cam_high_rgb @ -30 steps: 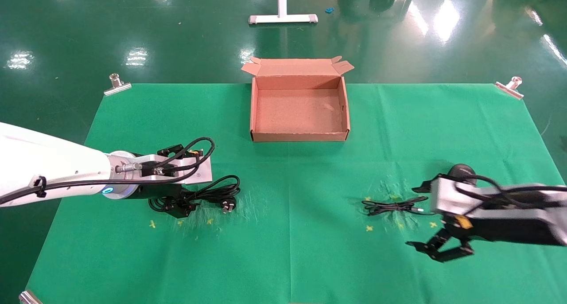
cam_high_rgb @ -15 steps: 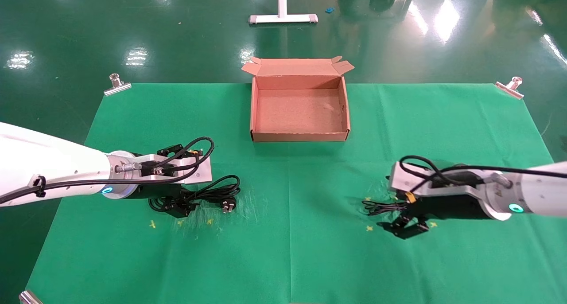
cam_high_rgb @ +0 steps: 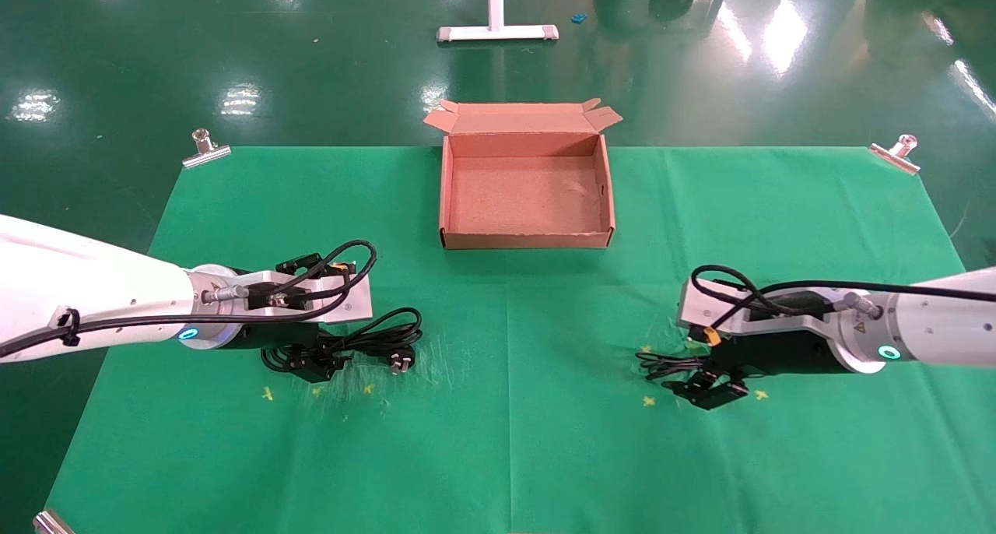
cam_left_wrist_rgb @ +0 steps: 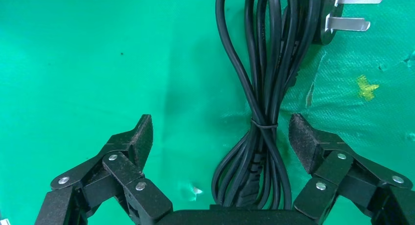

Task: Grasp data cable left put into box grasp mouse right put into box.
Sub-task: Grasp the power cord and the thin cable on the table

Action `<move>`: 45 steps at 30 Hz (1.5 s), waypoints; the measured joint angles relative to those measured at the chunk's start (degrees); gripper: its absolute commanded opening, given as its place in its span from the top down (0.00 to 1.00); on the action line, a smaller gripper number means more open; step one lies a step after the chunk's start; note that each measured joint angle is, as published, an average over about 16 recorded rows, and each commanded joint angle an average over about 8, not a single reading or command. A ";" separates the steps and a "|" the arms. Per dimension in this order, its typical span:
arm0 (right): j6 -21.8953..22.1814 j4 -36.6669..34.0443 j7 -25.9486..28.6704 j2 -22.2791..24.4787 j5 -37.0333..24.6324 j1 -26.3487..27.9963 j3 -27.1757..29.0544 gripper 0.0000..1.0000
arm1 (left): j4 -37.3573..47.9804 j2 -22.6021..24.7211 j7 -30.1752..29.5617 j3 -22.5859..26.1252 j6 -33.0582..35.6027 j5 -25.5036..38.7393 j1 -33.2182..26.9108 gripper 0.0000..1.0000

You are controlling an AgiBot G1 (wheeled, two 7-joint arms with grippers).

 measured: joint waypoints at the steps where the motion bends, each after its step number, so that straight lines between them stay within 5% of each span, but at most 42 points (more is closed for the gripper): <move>1: 0.01 -0.05 0.01 -0.03 -0.04 0.02 -0.02 0.83 | 0.00 0.00 0.00 0.00 0.00 0.00 0.00 1.00; 3: 0.00 0.03 -0.01 0.04 0.05 -0.01 0.01 1.00 | 0.00 0.00 0.00 0.00 0.00 0.00 0.00 1.00; 45: -0.16 0.81 -0.13 0.69 1.04 -0.28 0.56 1.00 | 0.20 0.09 0.16 -0.12 -0.01 -0.40 -0.18 1.00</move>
